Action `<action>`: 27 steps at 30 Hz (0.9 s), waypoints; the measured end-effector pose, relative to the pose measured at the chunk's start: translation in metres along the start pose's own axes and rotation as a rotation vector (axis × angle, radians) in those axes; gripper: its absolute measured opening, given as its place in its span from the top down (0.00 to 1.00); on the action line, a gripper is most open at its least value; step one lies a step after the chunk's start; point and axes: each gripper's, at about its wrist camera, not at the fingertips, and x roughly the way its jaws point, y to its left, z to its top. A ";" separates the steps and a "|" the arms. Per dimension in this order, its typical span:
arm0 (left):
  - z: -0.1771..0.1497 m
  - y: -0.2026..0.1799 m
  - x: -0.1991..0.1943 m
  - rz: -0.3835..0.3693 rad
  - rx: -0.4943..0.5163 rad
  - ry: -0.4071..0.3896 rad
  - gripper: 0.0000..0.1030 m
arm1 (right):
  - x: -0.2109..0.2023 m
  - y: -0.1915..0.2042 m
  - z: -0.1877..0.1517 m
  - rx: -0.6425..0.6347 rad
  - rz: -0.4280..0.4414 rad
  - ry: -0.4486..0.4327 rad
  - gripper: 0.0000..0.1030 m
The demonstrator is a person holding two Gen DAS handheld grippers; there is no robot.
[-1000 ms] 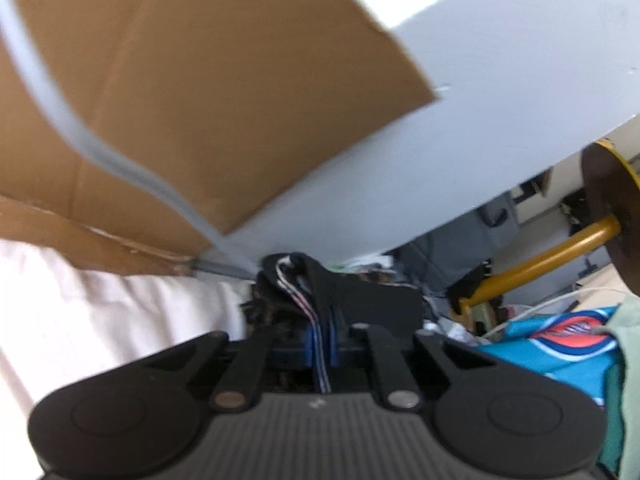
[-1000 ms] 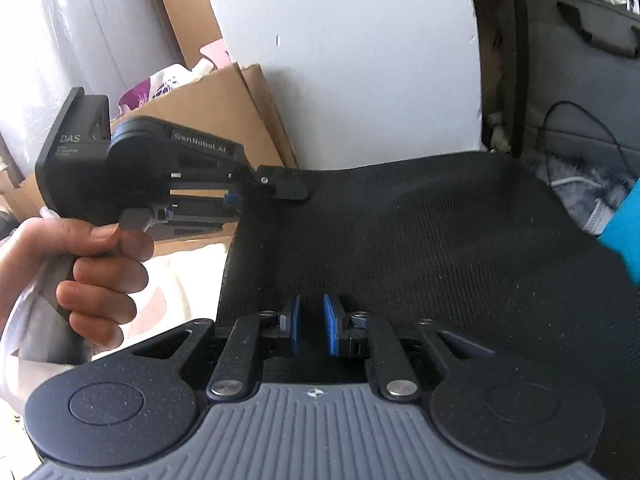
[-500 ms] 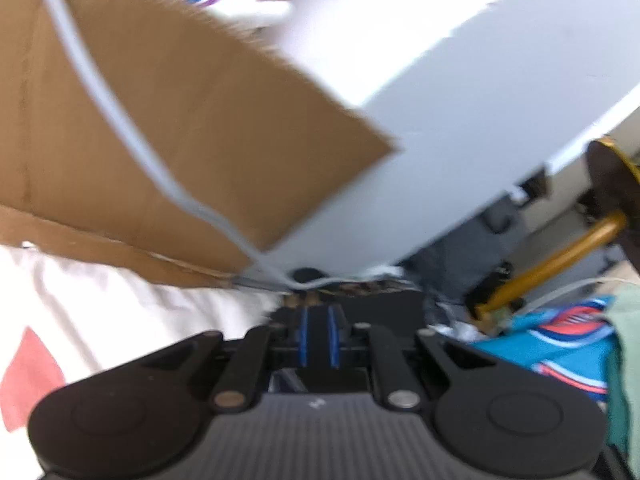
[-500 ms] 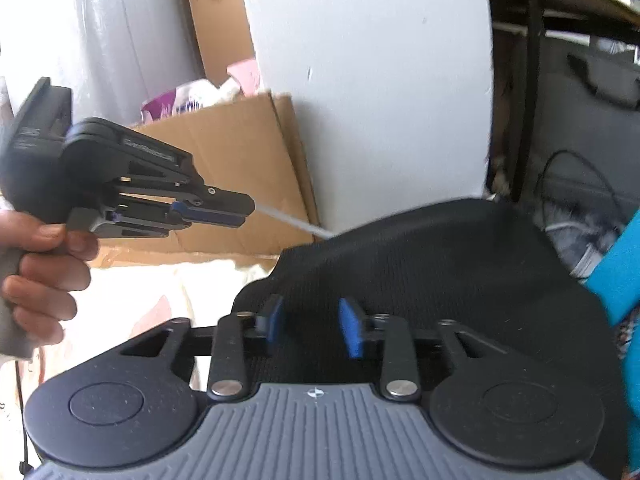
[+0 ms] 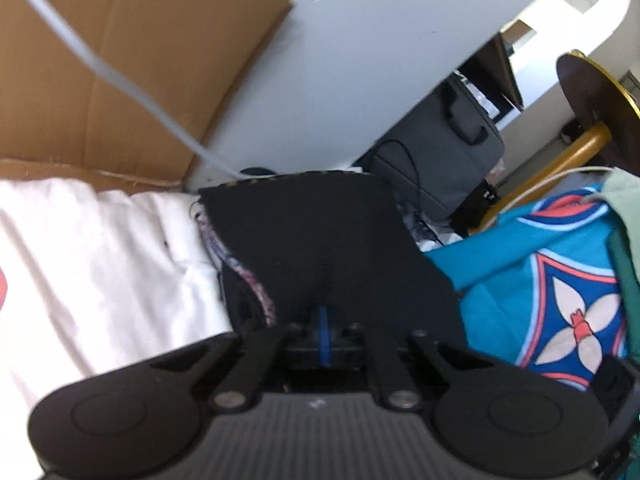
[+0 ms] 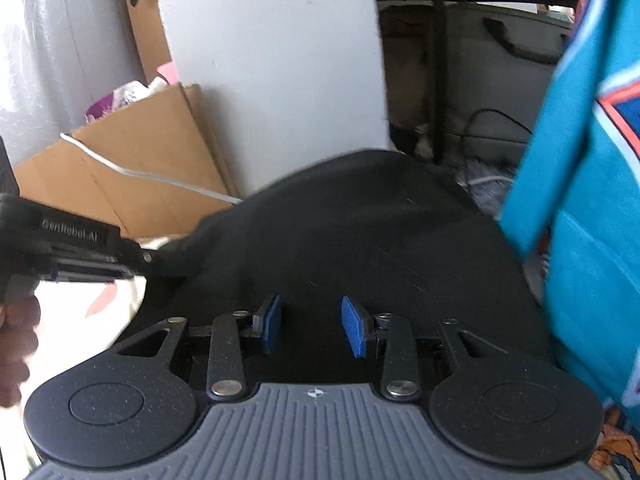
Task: Fold clothes
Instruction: 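Lower the folded black stack onto the duvet beside the blue blanket with both grippers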
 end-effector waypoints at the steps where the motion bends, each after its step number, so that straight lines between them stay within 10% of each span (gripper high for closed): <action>1: 0.000 0.001 0.003 0.006 0.008 0.002 0.97 | -0.003 -0.005 -0.005 0.001 -0.010 0.004 0.60; 13: 0.003 -0.036 -0.022 0.172 0.203 -0.044 0.98 | -0.039 -0.058 -0.054 0.094 -0.132 0.047 0.60; 27: -0.054 -0.087 -0.024 0.175 0.355 0.016 0.86 | -0.067 -0.051 -0.073 0.122 -0.122 0.052 0.60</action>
